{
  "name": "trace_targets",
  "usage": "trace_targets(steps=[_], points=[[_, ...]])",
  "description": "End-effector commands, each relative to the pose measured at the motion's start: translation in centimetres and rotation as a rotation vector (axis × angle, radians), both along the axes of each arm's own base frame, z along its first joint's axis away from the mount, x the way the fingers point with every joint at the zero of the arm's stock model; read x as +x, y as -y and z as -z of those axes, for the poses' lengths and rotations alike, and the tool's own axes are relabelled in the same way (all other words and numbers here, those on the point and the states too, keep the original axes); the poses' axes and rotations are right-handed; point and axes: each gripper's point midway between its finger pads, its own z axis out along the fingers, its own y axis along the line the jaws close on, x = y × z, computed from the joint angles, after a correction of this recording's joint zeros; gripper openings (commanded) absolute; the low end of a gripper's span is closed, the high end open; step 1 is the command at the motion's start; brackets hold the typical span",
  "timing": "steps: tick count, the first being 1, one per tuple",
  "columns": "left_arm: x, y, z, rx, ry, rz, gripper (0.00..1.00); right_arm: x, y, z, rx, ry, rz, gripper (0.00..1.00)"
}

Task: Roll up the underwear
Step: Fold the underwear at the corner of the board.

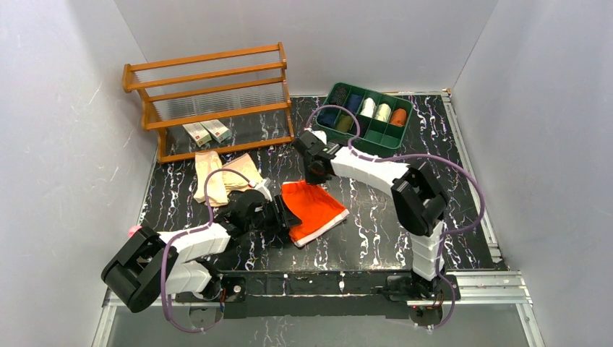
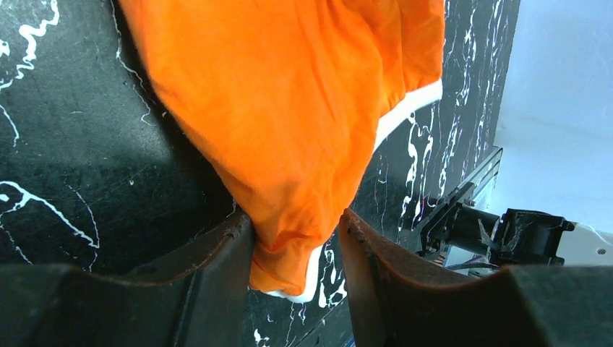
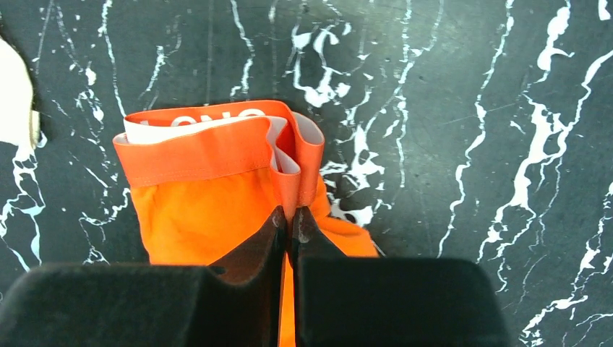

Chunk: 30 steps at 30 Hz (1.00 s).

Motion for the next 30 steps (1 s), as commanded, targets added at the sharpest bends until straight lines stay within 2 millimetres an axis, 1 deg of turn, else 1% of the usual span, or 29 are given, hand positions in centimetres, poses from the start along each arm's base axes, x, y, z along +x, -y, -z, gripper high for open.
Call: trace_targets(steps=[1, 5, 12, 18, 23, 27, 30], points=[[0.2, -0.3, 0.2, 0.011, 0.016, -0.010, 0.40, -0.3, -1.1, -1.3, -0.073, 0.034, 0.031, 0.09], [0.3, -0.9, 0.6, 0.039, 0.022, -0.028, 0.36, -1.0, -3.3, -1.5, -0.068, 0.031, 0.013, 0.09], [0.3, -1.9, 1.3, 0.057, 0.033, -0.078, 0.33, -2.3, -6.9, -1.9, -0.020, 0.026, -0.028, 0.09], [0.3, -2.3, 1.7, 0.060, 0.034, -0.096, 0.30, -3.7, -8.9, -1.4, 0.004, 0.001, -0.046, 0.10], [0.4, -2.4, 1.9, 0.060, 0.031, -0.107, 0.27, -4.8, -10.5, -0.5, 0.015, -0.027, -0.068, 0.11], [0.5, -2.7, 1.9, 0.053, 0.035, -0.134, 0.25, -6.0, -11.8, -0.1, 0.055, -0.065, -0.095, 0.12], [0.5, -2.8, 1.9, 0.049, 0.038, -0.143, 0.24, -6.4, -12.9, 0.1, 0.104, -0.082, -0.116, 0.13]])
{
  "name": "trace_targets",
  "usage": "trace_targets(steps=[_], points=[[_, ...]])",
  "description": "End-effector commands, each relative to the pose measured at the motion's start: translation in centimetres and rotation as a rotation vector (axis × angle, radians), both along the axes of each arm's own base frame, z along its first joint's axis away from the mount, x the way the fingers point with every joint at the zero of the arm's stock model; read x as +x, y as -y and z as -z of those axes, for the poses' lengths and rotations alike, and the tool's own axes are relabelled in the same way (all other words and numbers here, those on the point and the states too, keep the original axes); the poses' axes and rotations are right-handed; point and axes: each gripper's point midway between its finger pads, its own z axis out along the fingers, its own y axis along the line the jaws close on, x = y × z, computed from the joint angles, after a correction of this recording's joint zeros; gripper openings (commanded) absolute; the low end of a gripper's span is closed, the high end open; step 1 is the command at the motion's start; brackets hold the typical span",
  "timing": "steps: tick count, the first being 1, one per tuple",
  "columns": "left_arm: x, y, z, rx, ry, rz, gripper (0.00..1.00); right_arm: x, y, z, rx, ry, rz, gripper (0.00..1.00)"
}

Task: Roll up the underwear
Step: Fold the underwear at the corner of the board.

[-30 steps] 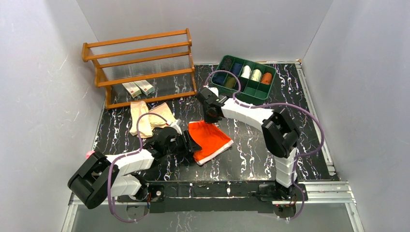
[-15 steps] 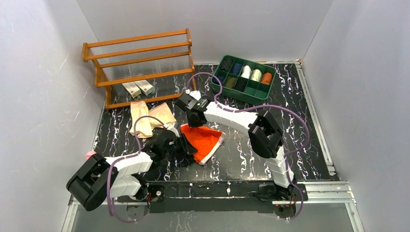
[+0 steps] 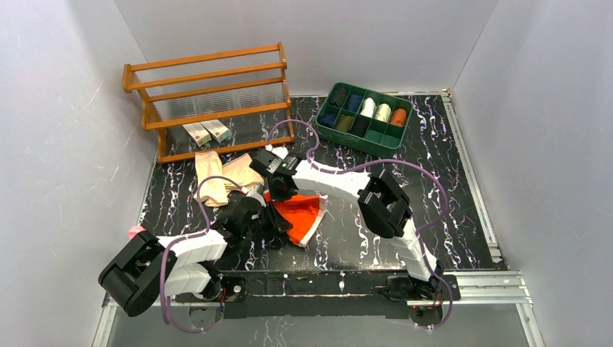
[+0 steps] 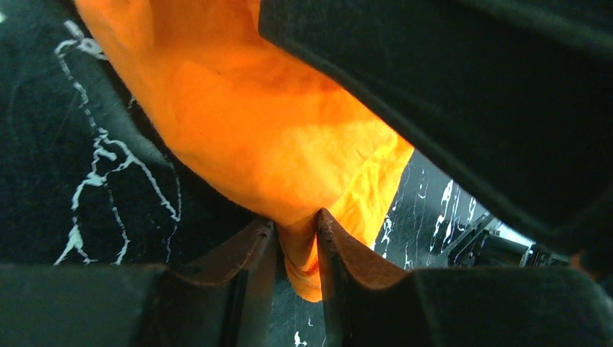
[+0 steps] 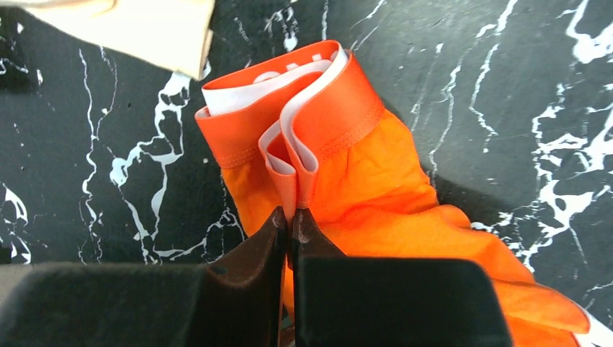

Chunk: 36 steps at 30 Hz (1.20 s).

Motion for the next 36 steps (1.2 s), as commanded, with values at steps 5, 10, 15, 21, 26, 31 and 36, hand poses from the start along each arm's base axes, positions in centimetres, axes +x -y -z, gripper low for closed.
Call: trace_targets(steps=[5, 10, 15, 21, 26, 31, 36], points=[[0.5, -0.6, -0.1, -0.007, 0.026, -0.047, 0.24, -0.8, -3.7, -0.3, 0.131, -0.060, -0.028, 0.15], [0.4, -0.6, 0.0, -0.012, 0.020, -0.054, 0.23, -1.0, -4.1, 0.0, 0.132, -0.081, -0.059, 0.28], [0.3, -1.1, 0.0, -0.003, 0.024, -0.070, 0.22, -0.6, -3.9, -2.2, 0.208, -0.079, -0.101, 0.42], [0.3, -1.6, -0.1, 0.009, 0.033, -0.085, 0.23, 0.5, -4.3, -7.4, 0.379, -0.074, -0.176, 0.51], [0.3, -1.9, -0.2, 0.022, 0.036, -0.094, 0.23, 2.4, -1.6, -10.6, 0.418, 0.001, -0.163, 0.57], [0.1, -2.1, 0.1, 0.031, 0.026, -0.097, 0.23, 4.1, 3.8, -11.7, 0.376, 0.110, -0.154, 0.68], [0.2, -1.9, -0.1, 0.033, 0.024, -0.092, 0.23, 4.3, 9.7, -9.2, 0.388, 0.089, -0.182, 0.78]])
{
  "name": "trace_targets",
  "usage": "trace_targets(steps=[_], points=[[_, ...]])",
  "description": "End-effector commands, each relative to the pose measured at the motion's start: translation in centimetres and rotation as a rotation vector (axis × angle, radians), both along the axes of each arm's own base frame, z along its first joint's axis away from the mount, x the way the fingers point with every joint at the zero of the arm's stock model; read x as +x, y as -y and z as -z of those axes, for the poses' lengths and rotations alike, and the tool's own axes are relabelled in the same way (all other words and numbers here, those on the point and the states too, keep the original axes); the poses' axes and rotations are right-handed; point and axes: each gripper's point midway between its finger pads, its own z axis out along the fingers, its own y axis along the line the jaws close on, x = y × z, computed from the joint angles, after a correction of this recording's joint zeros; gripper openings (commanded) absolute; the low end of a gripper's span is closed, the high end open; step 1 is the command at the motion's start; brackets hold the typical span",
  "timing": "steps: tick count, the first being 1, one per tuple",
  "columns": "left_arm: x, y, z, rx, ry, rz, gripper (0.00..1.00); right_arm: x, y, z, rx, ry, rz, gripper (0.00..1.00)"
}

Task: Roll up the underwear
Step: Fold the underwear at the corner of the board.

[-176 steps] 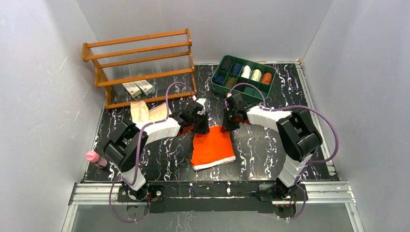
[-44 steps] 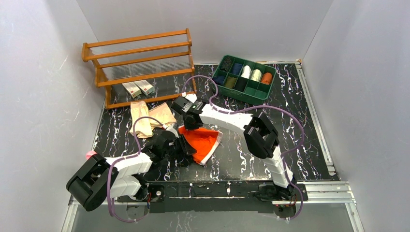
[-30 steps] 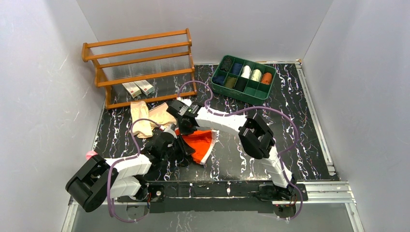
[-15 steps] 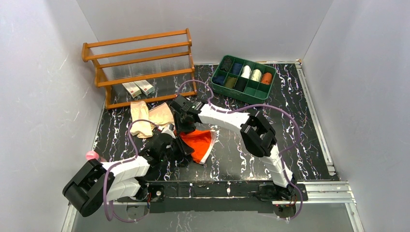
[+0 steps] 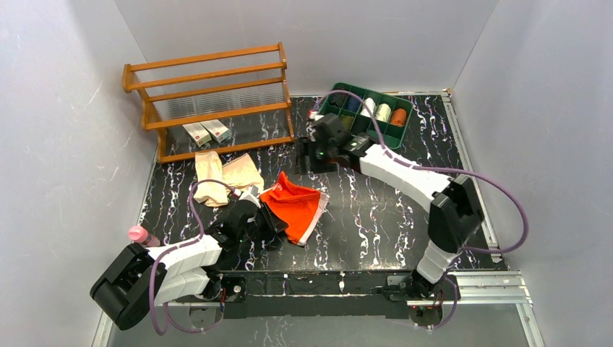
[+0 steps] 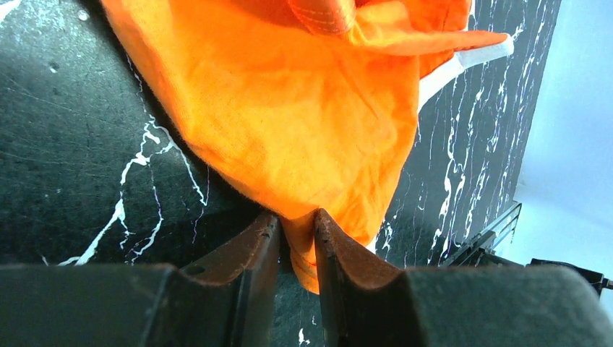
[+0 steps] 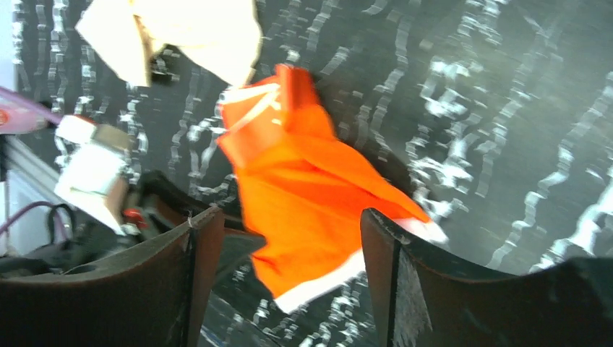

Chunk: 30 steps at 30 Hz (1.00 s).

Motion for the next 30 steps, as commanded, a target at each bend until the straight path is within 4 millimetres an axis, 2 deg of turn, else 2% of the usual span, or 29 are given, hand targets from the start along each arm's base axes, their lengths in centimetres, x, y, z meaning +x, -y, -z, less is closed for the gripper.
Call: trace_targets(steps=[1, 4, 9, 13, 17, 24, 30], points=[[0.2, -0.5, 0.2, 0.035, 0.004, -0.013, 0.23, 0.1, 4.4, 2.5, -0.005, 0.024, -0.073, 0.80], [0.3, -0.6, 0.2, 0.042, 0.006, -0.013, 0.23, -0.4, 6.6, 4.9, -0.013, 0.011, -0.111, 0.86], [0.2, -0.3, 0.3, 0.048, -0.008, 0.006, 0.23, -0.6, 8.4, 7.5, 0.021, -0.069, -0.123, 0.93], [0.1, -0.5, 0.4, 0.056, -0.011, 0.003, 0.23, -2.1, 8.3, 9.3, 0.062, -0.144, -0.157, 0.93], [0.1, -0.6, 0.4, 0.059, -0.013, 0.002, 0.23, -2.8, 8.0, 10.1, 0.100, -0.175, -0.174, 0.90], [0.0, -0.5, 0.4, 0.065, -0.019, 0.009, 0.23, -2.2, 7.5, 11.8, 0.097, -0.190, -0.164, 0.90], [0.1, -0.5, 0.2, 0.068, -0.017, 0.010, 0.22, -1.8, 7.6, 13.7, 0.074, -0.224, -0.132, 0.84]])
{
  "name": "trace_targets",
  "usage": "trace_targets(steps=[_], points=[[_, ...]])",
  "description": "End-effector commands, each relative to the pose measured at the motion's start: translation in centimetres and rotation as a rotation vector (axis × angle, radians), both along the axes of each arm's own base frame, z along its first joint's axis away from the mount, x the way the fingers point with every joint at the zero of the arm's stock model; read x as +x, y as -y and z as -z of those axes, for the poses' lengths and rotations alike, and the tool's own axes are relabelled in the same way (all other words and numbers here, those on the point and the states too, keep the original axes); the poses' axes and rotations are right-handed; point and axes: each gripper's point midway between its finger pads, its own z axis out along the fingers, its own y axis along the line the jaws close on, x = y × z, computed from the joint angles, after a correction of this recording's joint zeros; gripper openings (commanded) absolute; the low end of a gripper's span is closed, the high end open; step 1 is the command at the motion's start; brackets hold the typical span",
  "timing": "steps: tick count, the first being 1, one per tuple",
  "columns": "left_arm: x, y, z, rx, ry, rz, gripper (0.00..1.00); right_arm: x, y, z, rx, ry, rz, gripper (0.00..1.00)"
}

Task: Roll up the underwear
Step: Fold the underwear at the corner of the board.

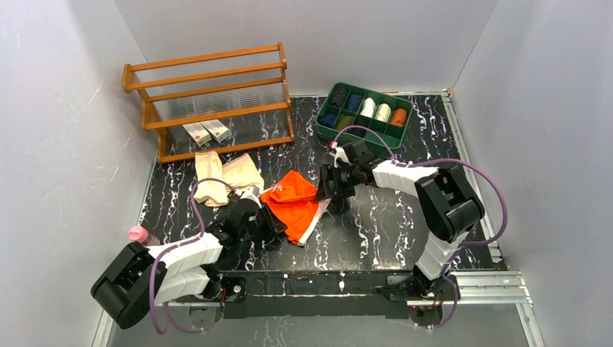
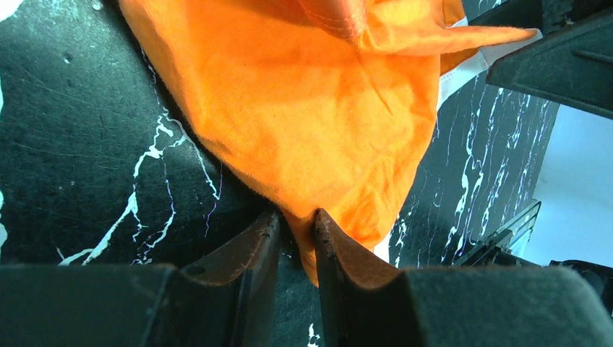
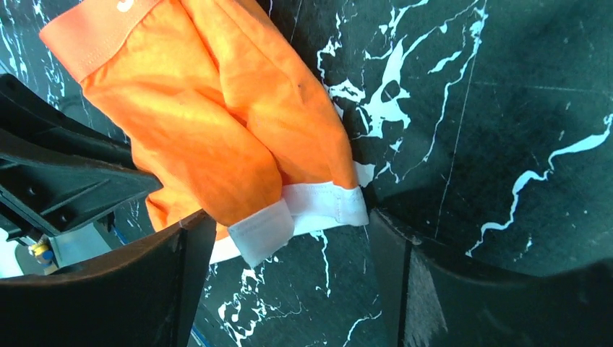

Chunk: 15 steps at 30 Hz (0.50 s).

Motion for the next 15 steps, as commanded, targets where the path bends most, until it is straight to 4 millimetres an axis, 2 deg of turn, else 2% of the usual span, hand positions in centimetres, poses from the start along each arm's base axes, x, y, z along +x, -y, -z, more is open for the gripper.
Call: trace_targets(steps=[1, 3, 8, 13, 15], points=[[0.4, -0.2, -0.3, 0.026, 0.011, -0.001, 0.22, 0.9, -0.1, 1.3, -0.016, 0.010, 0.023, 0.82], [0.4, -0.2, -0.4, 0.026, 0.013, -0.001, 0.22, 1.0, -0.1, 1.5, -0.020, 0.012, 0.024, 0.77], [0.5, -0.2, -0.4, 0.031, 0.013, -0.001, 0.22, 1.0, -0.5, 1.1, 0.007, 0.020, 0.006, 0.56], [0.6, -0.1, -0.5, 0.030, 0.015, -0.001, 0.22, 1.1, -1.4, -0.9, 0.071, 0.052, -0.030, 0.31], [0.7, 0.0, -0.6, 0.023, 0.018, -0.002, 0.22, 1.2, -1.7, -1.8, 0.091, 0.067, -0.041, 0.25]])
